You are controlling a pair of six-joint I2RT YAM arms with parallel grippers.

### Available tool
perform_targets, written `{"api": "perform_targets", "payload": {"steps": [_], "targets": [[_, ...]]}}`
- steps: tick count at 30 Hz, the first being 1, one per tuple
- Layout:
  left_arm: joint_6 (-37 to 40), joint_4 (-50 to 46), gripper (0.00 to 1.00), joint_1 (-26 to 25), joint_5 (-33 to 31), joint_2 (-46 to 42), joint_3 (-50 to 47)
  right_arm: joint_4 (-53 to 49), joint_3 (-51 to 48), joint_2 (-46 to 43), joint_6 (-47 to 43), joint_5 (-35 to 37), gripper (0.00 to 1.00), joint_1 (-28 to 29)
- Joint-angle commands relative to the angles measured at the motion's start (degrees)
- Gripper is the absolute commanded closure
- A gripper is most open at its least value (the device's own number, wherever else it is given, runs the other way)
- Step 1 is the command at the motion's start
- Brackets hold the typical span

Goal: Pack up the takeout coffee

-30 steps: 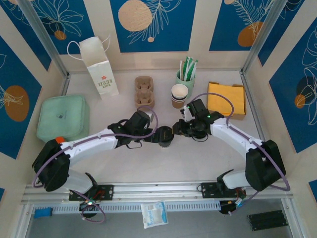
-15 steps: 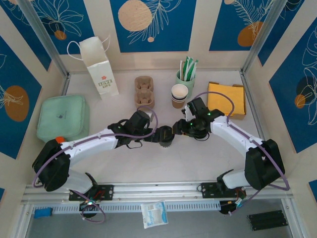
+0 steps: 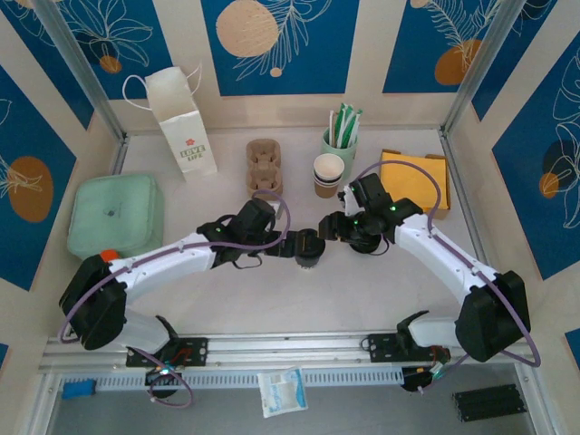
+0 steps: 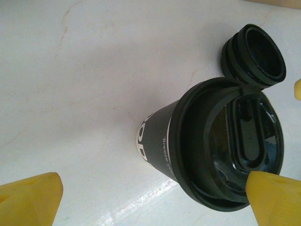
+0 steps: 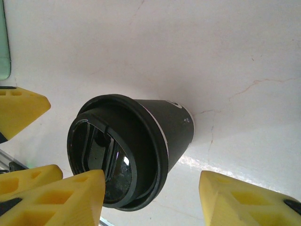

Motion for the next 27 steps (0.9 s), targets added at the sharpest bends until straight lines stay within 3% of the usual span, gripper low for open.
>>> {"api": "perform_targets", "payload": {"steps": [1,12,17,21,27], "targets": [[0.76,-2.23,0.0,0.06,0.62,-1.27,1.91,-2.91,3.18,-1.49,-0.63,1.04,0.42,1.71],[1.59,-6.26,0.01,6.41,-0.99,-9.41,-0.31,-11.79,12.72,3.63,-3.33,14.33,0.28,12.71],[1.65,-7.2,0.01,11.16,-0.69,-14.17,-3.4,-14.41,16.23,7.02,-4.18,17.22,0.26,15.65],[1.9,-7.74,0.01,14.09,0.13,-17.12,-5.59,-16.83,18.83,10.25,-4.5,21.31,0.18,17.82],[1.95,-7.76,0.0,16.14,1.46,-19.33,-7.69,-18.58,21.3,14.22,-4.68,24.36,0.15,19.54]]}}
